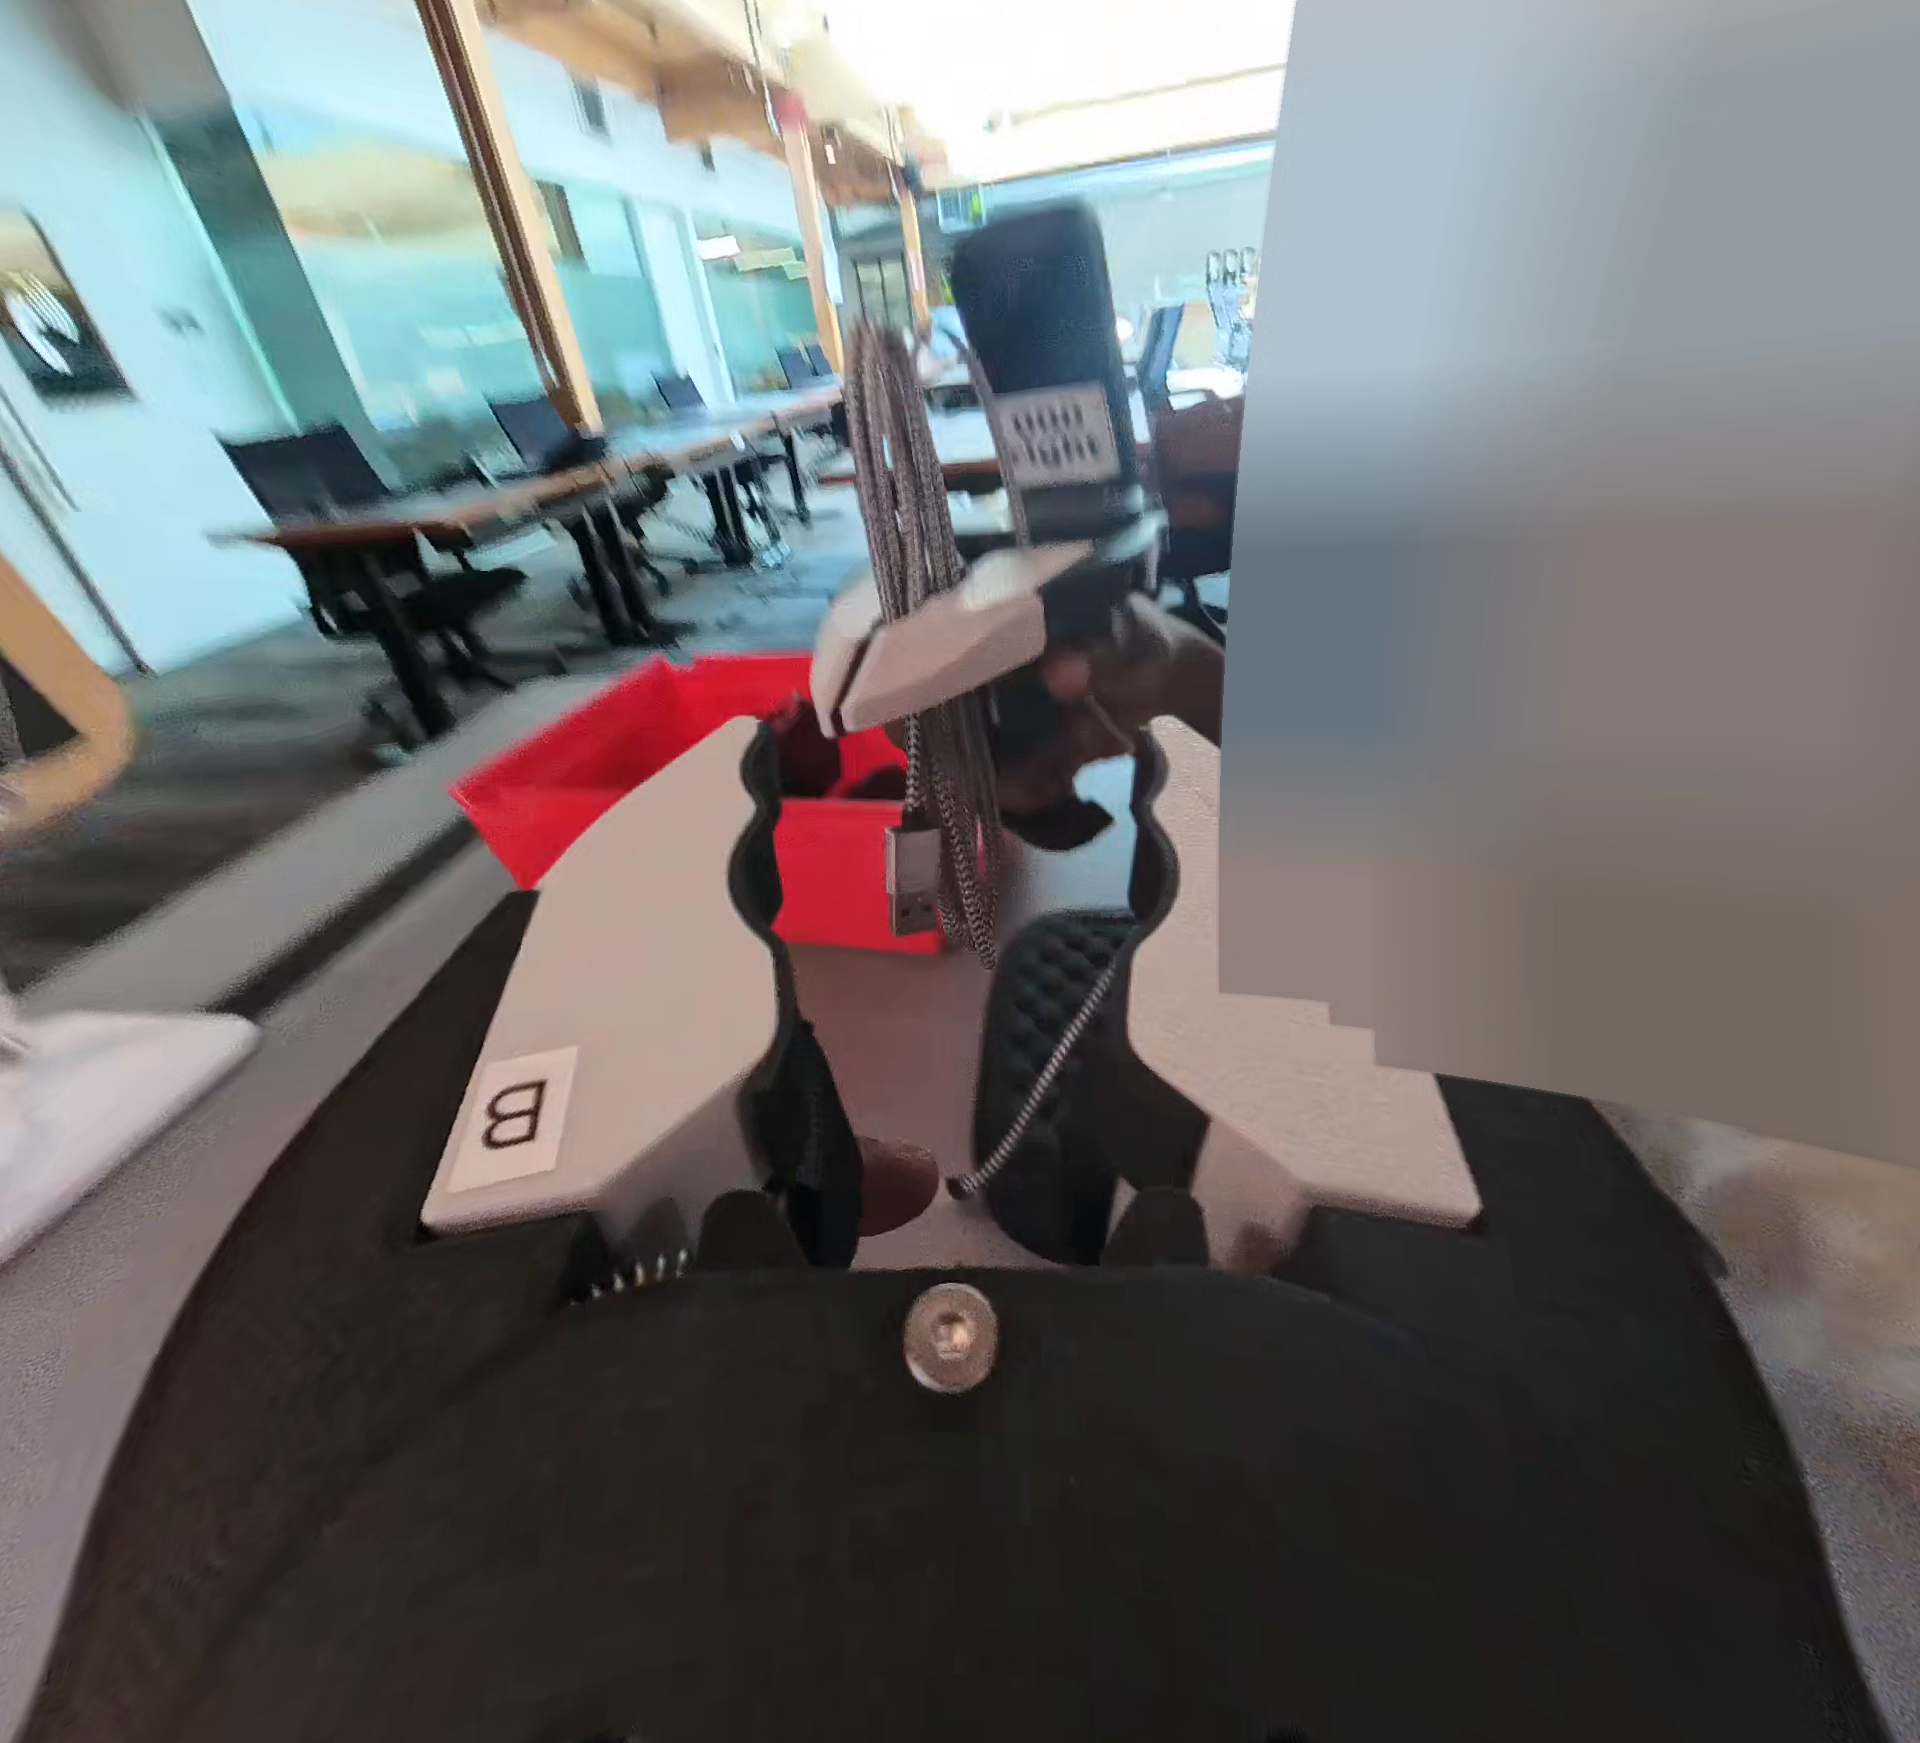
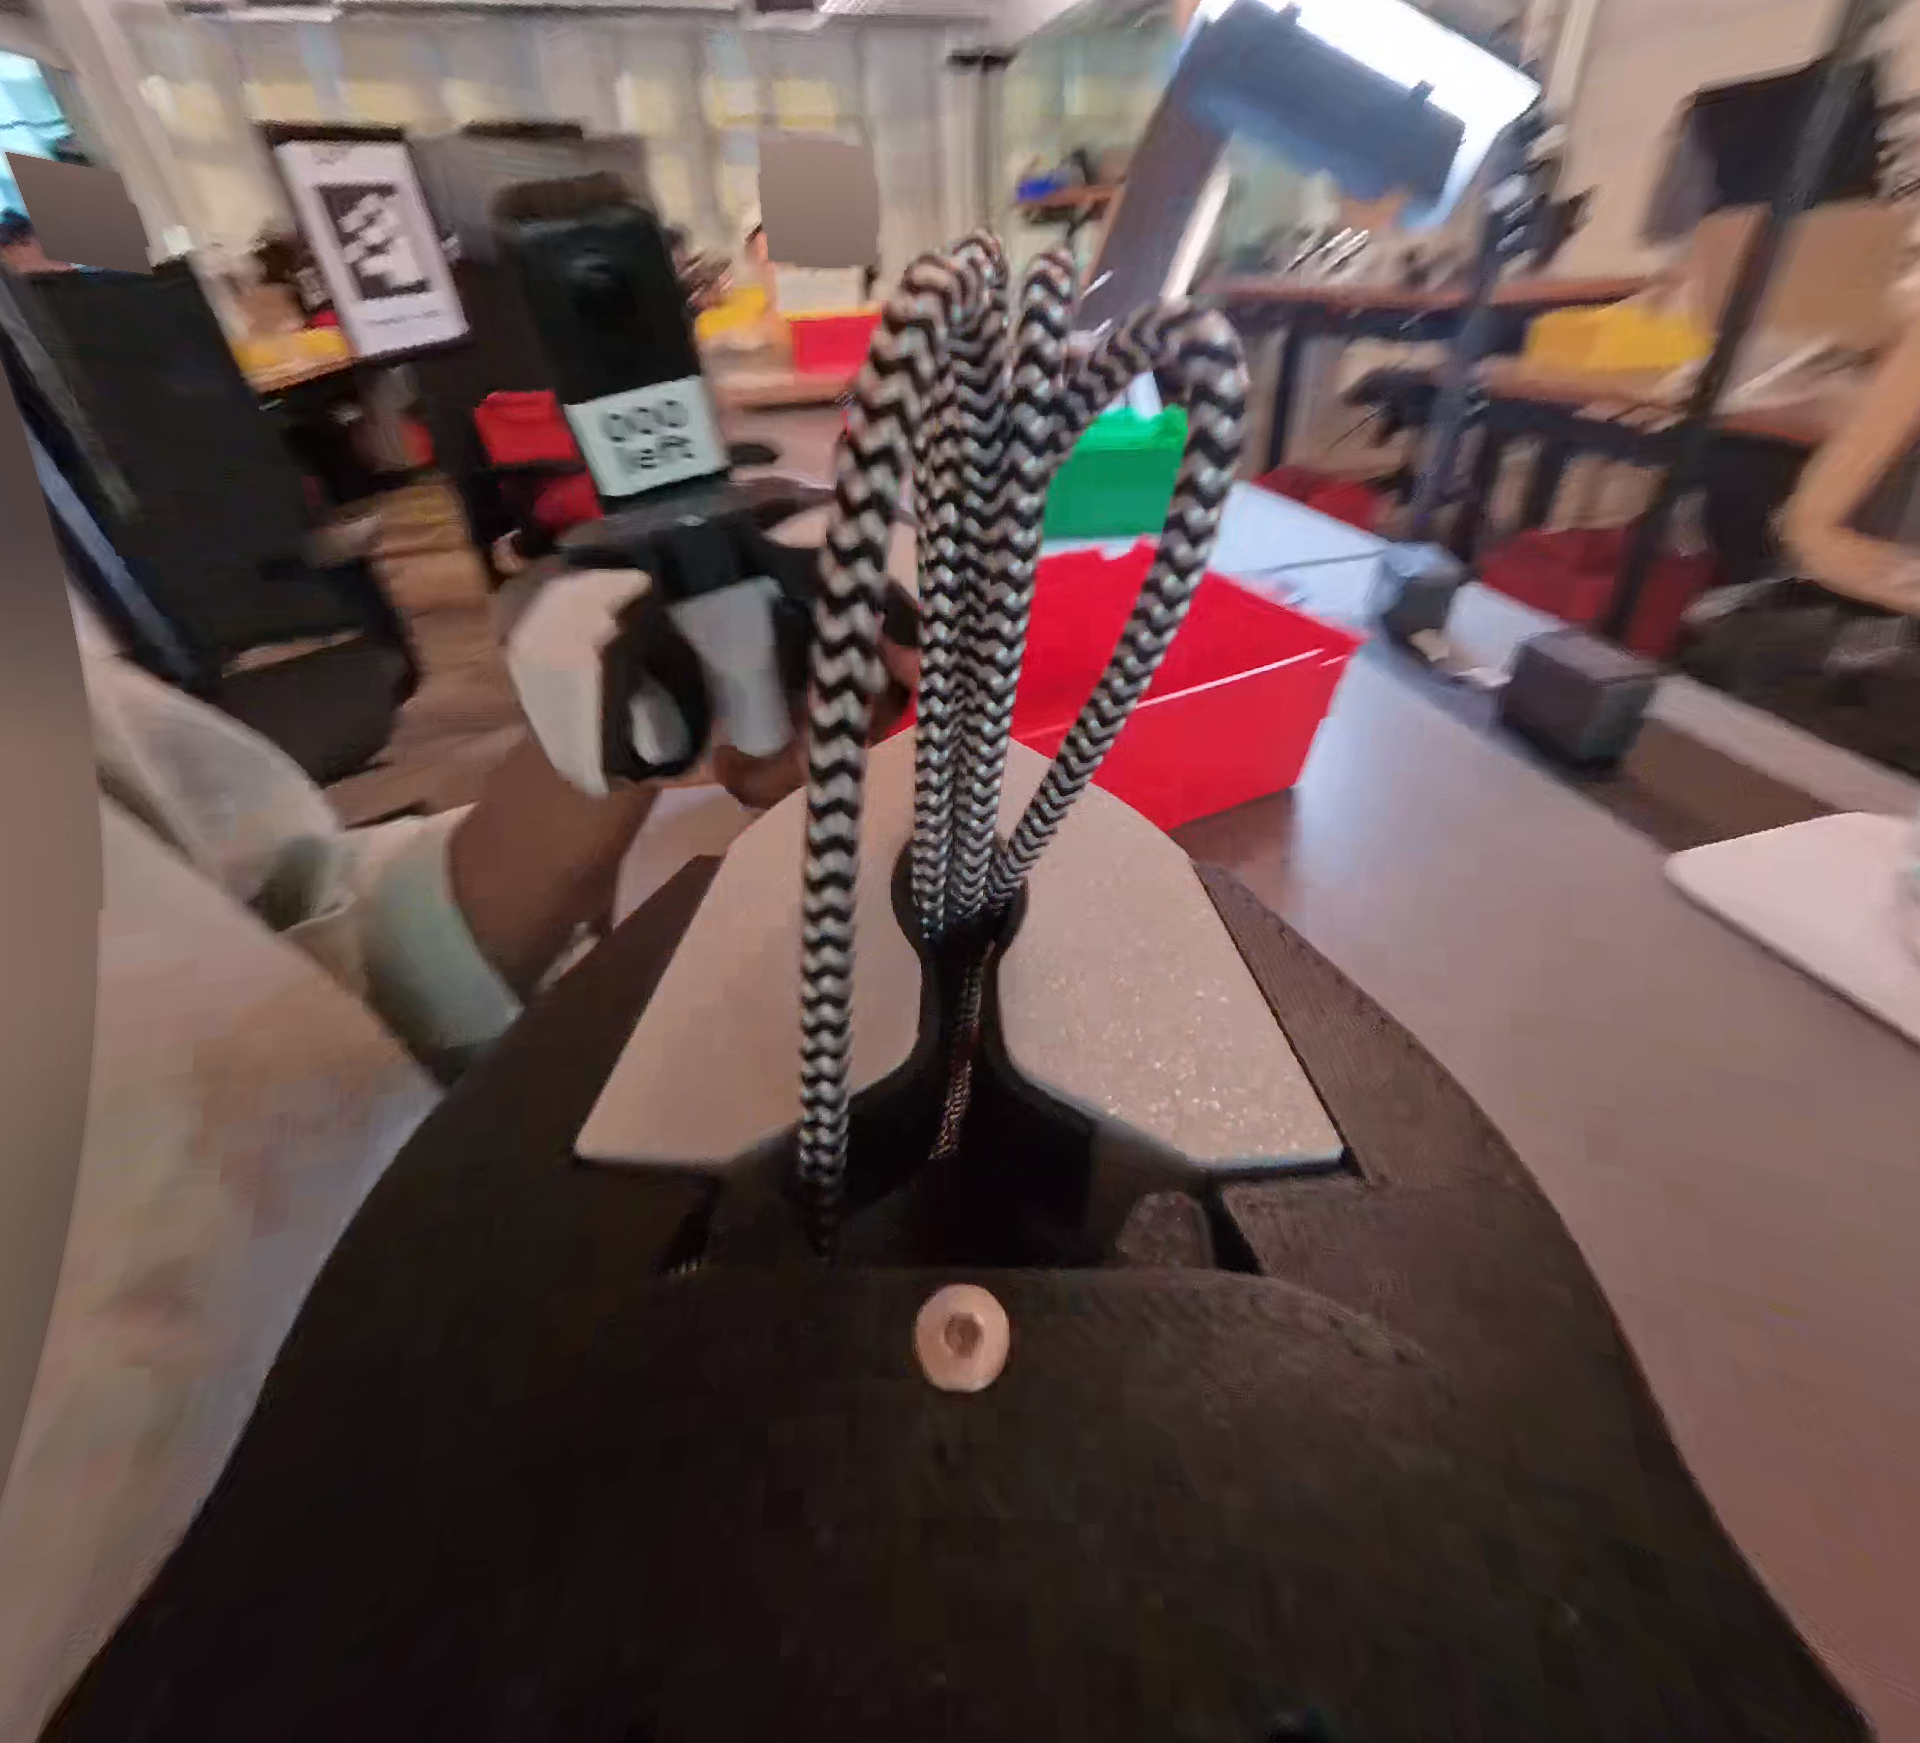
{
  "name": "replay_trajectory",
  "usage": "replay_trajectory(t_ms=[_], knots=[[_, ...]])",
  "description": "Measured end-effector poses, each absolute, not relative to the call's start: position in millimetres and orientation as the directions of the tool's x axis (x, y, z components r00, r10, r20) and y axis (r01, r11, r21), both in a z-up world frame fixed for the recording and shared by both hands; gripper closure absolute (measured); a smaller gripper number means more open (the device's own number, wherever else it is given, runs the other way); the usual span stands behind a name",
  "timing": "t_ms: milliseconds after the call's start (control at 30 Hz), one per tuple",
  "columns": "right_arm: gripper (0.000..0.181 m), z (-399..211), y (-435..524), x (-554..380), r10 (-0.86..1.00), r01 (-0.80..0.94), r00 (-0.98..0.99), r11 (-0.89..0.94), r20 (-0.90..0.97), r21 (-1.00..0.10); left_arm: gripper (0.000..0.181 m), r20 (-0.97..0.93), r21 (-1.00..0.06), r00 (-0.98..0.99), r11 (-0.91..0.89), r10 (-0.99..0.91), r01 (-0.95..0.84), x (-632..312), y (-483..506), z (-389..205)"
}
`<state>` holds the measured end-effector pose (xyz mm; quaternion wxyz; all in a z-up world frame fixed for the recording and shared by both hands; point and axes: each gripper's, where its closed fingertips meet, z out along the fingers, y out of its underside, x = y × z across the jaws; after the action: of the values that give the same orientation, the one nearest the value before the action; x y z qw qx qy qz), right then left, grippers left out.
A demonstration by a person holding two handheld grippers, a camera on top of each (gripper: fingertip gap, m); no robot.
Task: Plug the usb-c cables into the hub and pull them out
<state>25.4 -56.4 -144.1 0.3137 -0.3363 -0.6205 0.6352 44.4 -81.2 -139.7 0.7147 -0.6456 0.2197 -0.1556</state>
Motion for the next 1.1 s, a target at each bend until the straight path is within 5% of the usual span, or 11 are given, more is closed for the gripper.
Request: replay_trajectory(t_ms=[33, 133, 233, 267, 300, 500, 733, 833, 933, 1000, 1100], knots=[[0.181, -147.1, -62.4, 23.6, 0.791, 0.052, -0.61, -0.024, -0.051, -0.998, 0.115, -0.082, -0.996, 0.846, 0.074, -0.526, -0.051, 50.0, -72.3, -152.4], [0.181, -156.3, -78.6, 20.0, 0.743, 0.122, -0.667, 0.029, -0.06, -0.992, 0.112, 0.002, -1.0, 0.813, -0.019, -0.582, -0.011, 68.6, -52.3, -176.3], [0.181, -158.0, -84.5, 16.1, 0.75, 0.136, -0.66, 0.069, -0.038, -0.988, 0.142, 0.056, -0.996, 0.808, -0.085, -0.587, 0.008, 75.1, -40.1, -192.2], [0.174, -157.5, -85.0, 15.4, 0.756, 0.137, -0.654, 0.083, -0.027, -0.987, 0.17, 0.042, -0.997, 0.818, -0.08, -0.574, -0.004, 73.0, -37.6, -197.3], [0.159, -157.3, -81.6, 11.7, 0.784, 0.13, -0.621, 0.112, 0.007, -0.985, 0.175, 0.044, -0.998, 0.804, -0.056, -0.593, 0.012, 75.4, -39.0, -197.8], [0.091, -138.9, -53.8, 5.4, 0.882, 0.063, -0.396, 0.302, 0.254, -0.951, 0.178, 0.171, -0.956, 0.735, 0.07, -0.656, 0.285, 67.9, -54.5, -178.1], [0.109, -107.3, -36.5, 68.1, 0.892, -0.217, -0.25, 0.326, 0.376, -0.92, 0.178, 0.193, -0.882, 0.796, 0.254, -0.574, 0.397, 18.7, -81.2, -151.4], [0.113, -140.7, -46.4, 88.4, 0.719, -0.278, -0.203, 0.608, 0.664, -0.743, 0.179, 0.172, -0.871, 0.807, 0.296, -0.565, 0.393, 8.6, -91.8, -140.2], [0.122, -152.8, -41.0, 89.6, 0.397, -0.235, 0.075, 0.899, 0.915, -0.37, 0.178, 0.162, -0.878, 0.832, 0.307, -0.53, 0.366, -0.6, -94.5, -130.5], [0.121, -164.8, -49.5, 82.2, 0.135, -0.163, 0.122, 0.98, 0.983, -0.115, 0.178, 0.163, -0.883, 0.851, 0.311, -0.5, 0.352, -4.5, -93.6, -124.6], [0.123, -178.6, -74.9, 67.2, -0.086, -0.184, 0.101, 0.977, 0.991, 0.104, 0.178, 0.151, -0.892, 0.878, 0.319, -0.455, 0.319, -6.4, -90.5, -119.4]])
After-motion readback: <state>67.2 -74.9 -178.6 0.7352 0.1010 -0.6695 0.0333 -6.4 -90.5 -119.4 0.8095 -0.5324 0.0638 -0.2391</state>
